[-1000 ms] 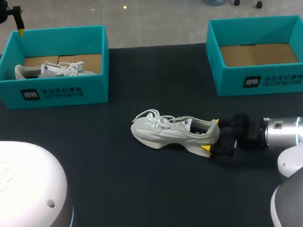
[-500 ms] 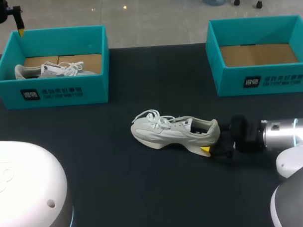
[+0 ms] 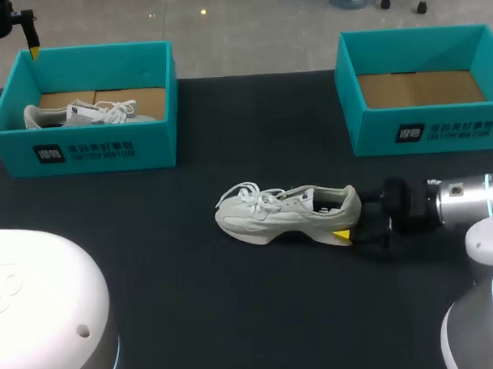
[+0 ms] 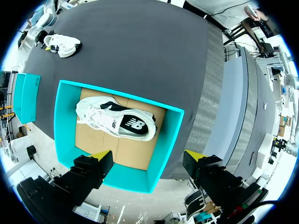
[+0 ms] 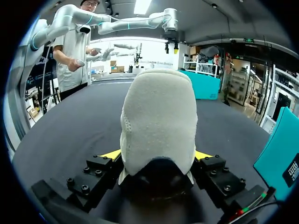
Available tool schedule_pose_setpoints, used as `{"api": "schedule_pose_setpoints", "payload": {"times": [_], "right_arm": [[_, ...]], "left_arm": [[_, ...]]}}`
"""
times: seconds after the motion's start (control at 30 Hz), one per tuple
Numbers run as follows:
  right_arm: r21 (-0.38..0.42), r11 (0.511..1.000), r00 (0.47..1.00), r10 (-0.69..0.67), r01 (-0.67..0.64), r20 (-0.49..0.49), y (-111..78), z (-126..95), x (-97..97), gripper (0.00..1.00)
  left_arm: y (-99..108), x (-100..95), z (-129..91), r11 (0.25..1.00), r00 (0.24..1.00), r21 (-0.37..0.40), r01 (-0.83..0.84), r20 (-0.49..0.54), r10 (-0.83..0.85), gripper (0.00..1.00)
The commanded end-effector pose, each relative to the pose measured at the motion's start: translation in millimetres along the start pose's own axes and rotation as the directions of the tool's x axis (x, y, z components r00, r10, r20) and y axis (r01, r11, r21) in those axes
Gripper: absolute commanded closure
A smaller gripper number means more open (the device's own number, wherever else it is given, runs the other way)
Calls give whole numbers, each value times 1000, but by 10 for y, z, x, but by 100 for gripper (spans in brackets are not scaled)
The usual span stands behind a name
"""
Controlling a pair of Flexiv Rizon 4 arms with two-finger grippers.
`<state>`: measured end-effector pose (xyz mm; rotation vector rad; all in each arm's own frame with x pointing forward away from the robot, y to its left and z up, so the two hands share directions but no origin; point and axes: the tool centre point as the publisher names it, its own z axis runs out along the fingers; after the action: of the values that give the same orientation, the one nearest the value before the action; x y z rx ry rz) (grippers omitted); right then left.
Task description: Take the shoe out of the shoebox, open the shoe tongue, remove and reinsert the insole, then place the shoe into the shoebox
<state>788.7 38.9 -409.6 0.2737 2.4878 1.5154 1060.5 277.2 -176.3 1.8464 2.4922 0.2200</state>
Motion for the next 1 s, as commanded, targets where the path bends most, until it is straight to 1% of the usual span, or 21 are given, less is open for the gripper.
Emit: {"api": "schedule_pose_setpoints", "payload": {"times": [0.03, 0.1, 0.17, 0.3, 0.4, 0.5, 0.63, 0.87, 1.0], "right_arm": [[2, 999, 991, -32, 32, -127, 12, -132, -152, 100], [-1, 999, 987, -41, 41, -156, -4, -166, -184, 100], [19, 998, 983, -51, 55, -174, -31, -195, -215, 100], [26, 998, 982, -46, 52, -182, -114, -237, -270, 100], [14, 998, 975, -60, 64, -212, -155, -223, -282, 100], [20, 997, 970, -63, 70, -235, -196, -178, -269, 100], [19, 998, 969, -59, 65, -242, -255, -147, -250, 100], [28, 998, 968, -48, 56, -246, -273, -138, -228, 100], [31, 999, 974, -34, 42, -222, -291, -166, -192, 100]], "left_arm": [[-7, 2, -4, 1000, 1000, -2, 0, -2, 0, 0], [-7, 2, -4, 1000, 1000, -2, 0, -2, 0, 0], [-7, 2, -4, 1000, 1000, -2, 0, -2, 0, 0], [-7, 2, -4, 1000, 1000, -2, 0, -2, 0, 0], [-7, 2, -4, 1000, 1000, -2, 0, -2, 0, 0], [-7, 2, -4, 1000, 1000, -2, 0, -2, 0, 0], [-7, 2, -4, 1000, 1000, -2, 0, -2, 0, 0], [-7, 2, -4, 1000, 1000, -2, 0, -2, 0, 0], [-7, 2, -4, 1000, 1000, -2, 0, -2, 0, 0]]}}
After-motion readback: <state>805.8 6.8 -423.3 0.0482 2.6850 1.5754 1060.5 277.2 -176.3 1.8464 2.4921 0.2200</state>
